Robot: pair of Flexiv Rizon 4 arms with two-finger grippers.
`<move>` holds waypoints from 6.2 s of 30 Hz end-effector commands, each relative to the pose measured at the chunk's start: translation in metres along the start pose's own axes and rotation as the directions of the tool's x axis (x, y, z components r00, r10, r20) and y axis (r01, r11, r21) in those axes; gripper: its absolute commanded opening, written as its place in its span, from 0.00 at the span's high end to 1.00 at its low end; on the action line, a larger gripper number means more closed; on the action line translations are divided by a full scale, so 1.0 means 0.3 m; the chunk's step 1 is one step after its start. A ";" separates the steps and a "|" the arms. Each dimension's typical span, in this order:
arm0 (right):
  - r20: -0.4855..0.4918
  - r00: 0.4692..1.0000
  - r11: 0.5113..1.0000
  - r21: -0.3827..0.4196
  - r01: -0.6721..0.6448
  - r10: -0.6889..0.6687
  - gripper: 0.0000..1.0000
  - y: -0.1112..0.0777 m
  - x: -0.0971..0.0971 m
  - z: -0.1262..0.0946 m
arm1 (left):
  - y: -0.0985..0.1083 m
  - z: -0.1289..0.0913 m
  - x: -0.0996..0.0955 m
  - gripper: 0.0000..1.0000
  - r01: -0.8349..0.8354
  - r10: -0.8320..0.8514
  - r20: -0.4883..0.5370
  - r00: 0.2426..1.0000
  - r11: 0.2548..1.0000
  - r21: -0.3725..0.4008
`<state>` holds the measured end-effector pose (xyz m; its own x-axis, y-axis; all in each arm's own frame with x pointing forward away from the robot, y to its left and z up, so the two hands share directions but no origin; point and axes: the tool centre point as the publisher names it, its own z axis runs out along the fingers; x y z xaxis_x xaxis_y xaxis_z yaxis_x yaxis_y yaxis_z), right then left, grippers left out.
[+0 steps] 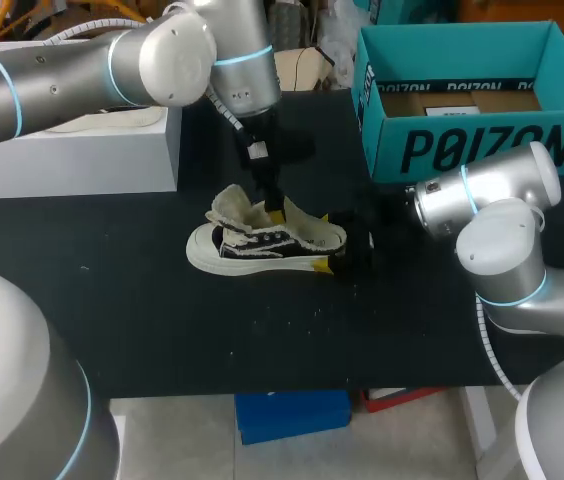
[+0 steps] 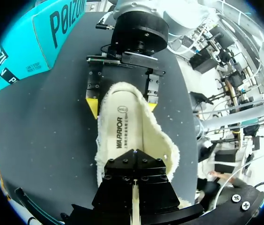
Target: Take the shoe out of the shoebox, open the shoe tongue, remove and reinsert the insole, then place the shoe into the shoebox
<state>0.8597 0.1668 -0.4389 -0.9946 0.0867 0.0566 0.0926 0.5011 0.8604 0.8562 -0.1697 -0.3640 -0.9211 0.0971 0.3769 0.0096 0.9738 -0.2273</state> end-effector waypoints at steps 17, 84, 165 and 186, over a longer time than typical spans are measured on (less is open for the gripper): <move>0.000 1.000 1.000 0.000 -0.001 0.001 1.00 -0.010 -0.002 0.006 | -0.015 0.152 0.042 1.00 0.038 -0.041 -0.048 0.998 0.997 -0.061; 0.000 1.000 1.000 0.000 -0.001 0.001 1.00 -0.010 -0.002 0.006 | 0.070 0.262 -0.043 0.65 0.175 -0.117 0.247 0.962 0.959 -0.224; 0.000 1.000 1.000 0.000 -0.001 0.001 1.00 -0.010 -0.002 0.006 | 0.192 0.205 -0.185 1.00 0.296 -0.157 0.612 0.775 0.946 -0.132; 0.000 1.000 1.000 0.000 -0.001 0.001 1.00 -0.010 -0.002 0.006 | 0.139 0.086 -0.085 1.00 0.214 -0.128 0.583 0.802 0.974 -0.080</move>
<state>0.8621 0.1685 -0.4392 -0.9944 0.0890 0.0567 0.0939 0.5007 0.8605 0.8683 -0.1433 -0.4126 -0.9673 -0.1694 -0.1889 -0.1604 0.9851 -0.0624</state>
